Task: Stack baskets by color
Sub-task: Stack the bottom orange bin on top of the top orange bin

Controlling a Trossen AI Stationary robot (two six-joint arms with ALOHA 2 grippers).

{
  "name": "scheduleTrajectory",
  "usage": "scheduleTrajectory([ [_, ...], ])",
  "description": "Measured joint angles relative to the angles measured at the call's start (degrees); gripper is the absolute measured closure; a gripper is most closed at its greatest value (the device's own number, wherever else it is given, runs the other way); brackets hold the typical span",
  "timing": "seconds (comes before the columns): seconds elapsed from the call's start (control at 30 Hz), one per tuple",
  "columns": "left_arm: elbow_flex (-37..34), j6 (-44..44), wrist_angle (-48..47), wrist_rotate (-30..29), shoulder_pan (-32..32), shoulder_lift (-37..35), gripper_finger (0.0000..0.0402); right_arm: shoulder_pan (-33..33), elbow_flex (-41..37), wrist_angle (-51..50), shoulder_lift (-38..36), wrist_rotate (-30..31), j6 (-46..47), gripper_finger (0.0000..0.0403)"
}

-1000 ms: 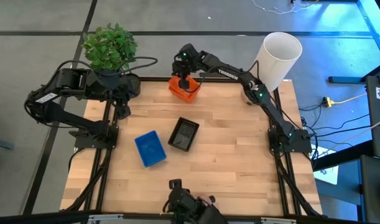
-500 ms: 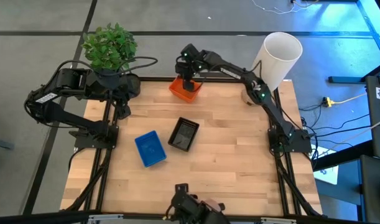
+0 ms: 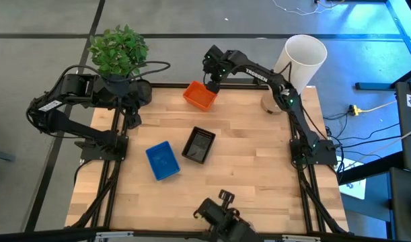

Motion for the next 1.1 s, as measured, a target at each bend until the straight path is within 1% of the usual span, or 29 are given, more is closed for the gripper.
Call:
scheduleTrajectory([
  [0.03,0.0,0.0,0.0,0.2,0.0,0.0,0.0398,-0.5,-1.1,1.2,0.0,-0.5,0.1,0.0403],
  [0.17,0.0,0.0,0.0,1.1,0.0,0.0,0.0398,-2.3,-6.0,0.0,0.0,-4.8,0.4,0.0403],
  [0.3,0.0,0.0,0.0,1.1,0.0,0.0,0.0398,-2.9,-9.4,1.3,0.1,-5.6,0.0,0.0403],
  [0.4,0.0,0.0,0.0,1.2,0.0,0.0,0.0398,-2.7,-11.7,2.2,0.0,-11.2,-2.4,0.0403],
  [0.47,0.0,0.0,0.0,1.2,0.0,0.0,0.0398,-2.3,-12.7,3.5,0.1,-13.6,-3.2,0.0403],
  [0.57,0.0,0.0,0.0,1.2,0.0,0.0,0.0398,-1.3,-13.7,3.6,0.1,-15.1,-3.8,0.0403],
  [0.7,0.0,0.0,0.0,1.2,0.0,0.0,0.0398,0.2,-13.7,3.6,0.1,-20.6,-6.4,0.0403],
  [0.77,0.0,0.0,0.0,1.2,0.0,0.0,0.0398,1.1,-13.7,3.9,0.1,-22.4,-7.8,0.0403],
  [1.03,0.0,0.0,0.0,1.2,0.0,0.0,0.0398,3.1,-13.7,4.9,0.1,-23.4,-13.8,0.0403],
  [1.1,0.0,0.0,0.0,1.2,0.0,0.0,0.0398,3.1,-13.6,4.7,0.1,-24.7,-15.3,0.0403],
])
